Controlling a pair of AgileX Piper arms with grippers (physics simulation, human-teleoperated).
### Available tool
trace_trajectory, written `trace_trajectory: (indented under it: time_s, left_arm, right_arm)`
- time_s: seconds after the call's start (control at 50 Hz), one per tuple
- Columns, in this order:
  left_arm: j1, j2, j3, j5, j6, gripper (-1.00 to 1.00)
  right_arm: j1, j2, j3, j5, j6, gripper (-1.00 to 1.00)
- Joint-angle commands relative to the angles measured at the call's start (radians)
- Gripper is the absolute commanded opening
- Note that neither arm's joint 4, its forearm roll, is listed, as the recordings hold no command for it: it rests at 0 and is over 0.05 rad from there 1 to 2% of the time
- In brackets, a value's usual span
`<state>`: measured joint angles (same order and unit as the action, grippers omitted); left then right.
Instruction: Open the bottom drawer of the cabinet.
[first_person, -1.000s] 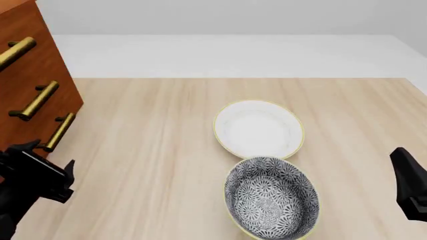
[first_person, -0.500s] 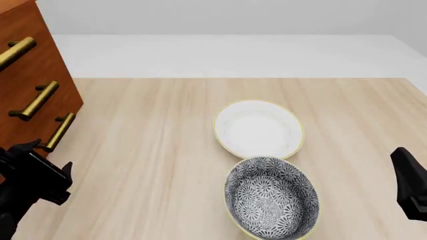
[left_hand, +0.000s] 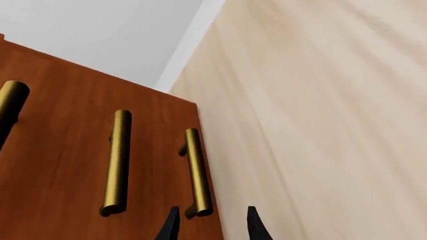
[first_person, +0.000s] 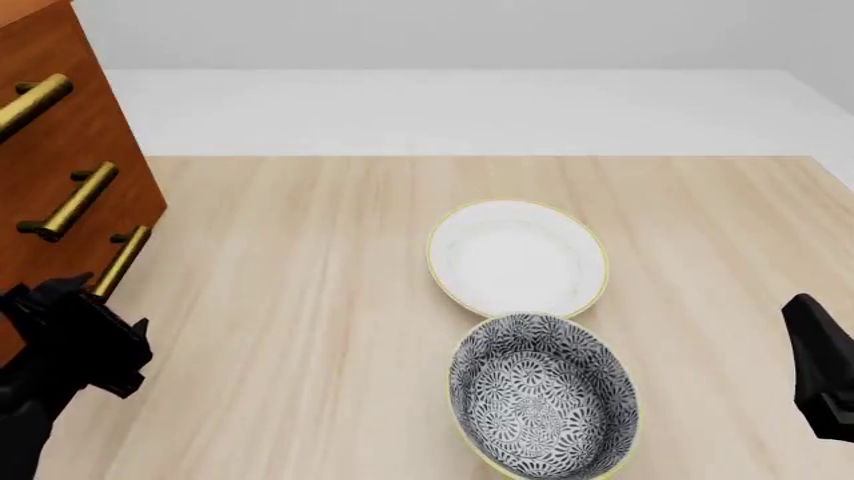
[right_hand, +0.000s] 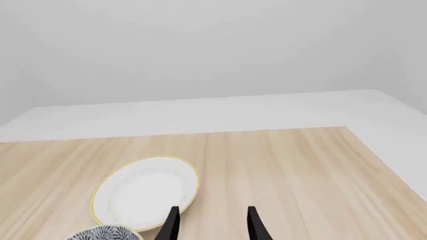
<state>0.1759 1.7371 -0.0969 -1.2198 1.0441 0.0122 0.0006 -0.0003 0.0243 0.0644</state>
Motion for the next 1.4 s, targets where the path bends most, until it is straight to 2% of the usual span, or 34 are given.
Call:
trace_trajectory:
  time_s: [0.02, 0.92, 0.96, 1.12, 1.14, 1.4]
  left_arm:
    - [0.017, 0.054, -0.043, 0.0, 0.03, 1.0]
    - [0.097, 0.236, -0.197, 0.0, 0.119, 1.0]
    - [0.113, 0.278, -0.233, 0.0, 0.127, 1.0]
    - [0.124, 0.289, -0.243, 0.0, 0.136, 1.0]
    - [0.123, 0.273, -0.233, 0.0, 0.139, -1.0]
    - [0.116, 0.239, -0.207, 0.0, 0.145, -1.0]
  right_arm:
    - [0.0, 0.0, 0.0, 0.0, 0.0, 1.0]
    - [-0.003, 0.0, 0.0, 0.006, 0.01, 1.0]
    - [-0.004, 0.0, 0.0, 0.006, 0.01, 1.0]
    - [-0.005, 0.0, 0.0, 0.003, 0.011, 1.0]
    - [-0.004, 0.0, 0.0, 0.002, 0.012, 1.0]
    - [-0.002, 0.0, 0.0, 0.0, 0.014, 1.0]
